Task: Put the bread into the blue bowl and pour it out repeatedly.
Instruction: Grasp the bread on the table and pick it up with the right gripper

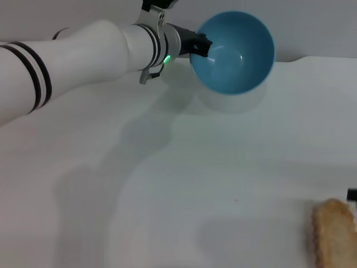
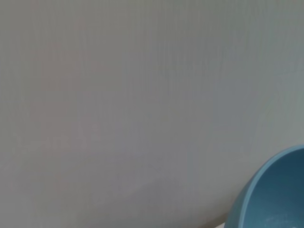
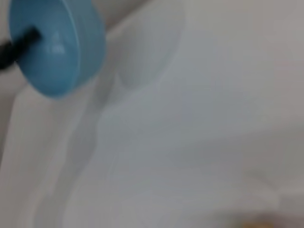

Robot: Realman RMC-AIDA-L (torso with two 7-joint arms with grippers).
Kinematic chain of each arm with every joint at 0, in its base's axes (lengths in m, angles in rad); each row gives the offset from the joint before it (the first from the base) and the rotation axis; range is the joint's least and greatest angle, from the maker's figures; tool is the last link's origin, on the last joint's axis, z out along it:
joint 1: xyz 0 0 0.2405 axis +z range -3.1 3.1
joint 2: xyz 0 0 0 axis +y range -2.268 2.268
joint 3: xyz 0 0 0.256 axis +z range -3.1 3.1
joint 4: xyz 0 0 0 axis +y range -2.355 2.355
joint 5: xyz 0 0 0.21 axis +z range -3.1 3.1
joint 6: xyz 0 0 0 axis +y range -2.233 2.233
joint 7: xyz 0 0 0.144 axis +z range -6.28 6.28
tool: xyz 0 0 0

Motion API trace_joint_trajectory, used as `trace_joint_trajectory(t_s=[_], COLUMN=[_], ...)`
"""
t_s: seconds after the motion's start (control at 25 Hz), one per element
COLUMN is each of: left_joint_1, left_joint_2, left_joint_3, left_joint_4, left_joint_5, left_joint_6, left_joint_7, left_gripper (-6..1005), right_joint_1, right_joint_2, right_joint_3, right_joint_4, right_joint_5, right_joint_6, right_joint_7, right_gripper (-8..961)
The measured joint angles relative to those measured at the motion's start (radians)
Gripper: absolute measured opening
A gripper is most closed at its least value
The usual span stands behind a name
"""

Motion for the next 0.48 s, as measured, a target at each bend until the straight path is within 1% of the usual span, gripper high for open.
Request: trace_joint_trajectory(t_s=[0.16,0.32,0.48], left_joint_1=[0.002,0.005,0.007], left_joint_2=[0.0,0.001,0.001], left_joint_3=[-0.001,-0.001,-0.001], left_joint_4=[0.005,0.005,0.005], left_joint_5=[0.0,0.0,0.0], left_joint_6=[0.0,-0.001,-0.003], left_joint_7=[0.0,0.0,0.0], left_gripper=[-3,-3,-3], right_joint_1=[0.004,-0.011,-0.011], right_joint_2=[0.0,-0.001,-0.003], right_joint_3=[0.006,0.035,0.04], right_joint_4=[0.001,-0.027,-0.034], right_joint_5=[-0.08,-0.089,-0.095], right_joint_6=[0.002,-0.023,-0.049], right_joint_7=[0.031,0.034,0.037], right_gripper=[467,467,468])
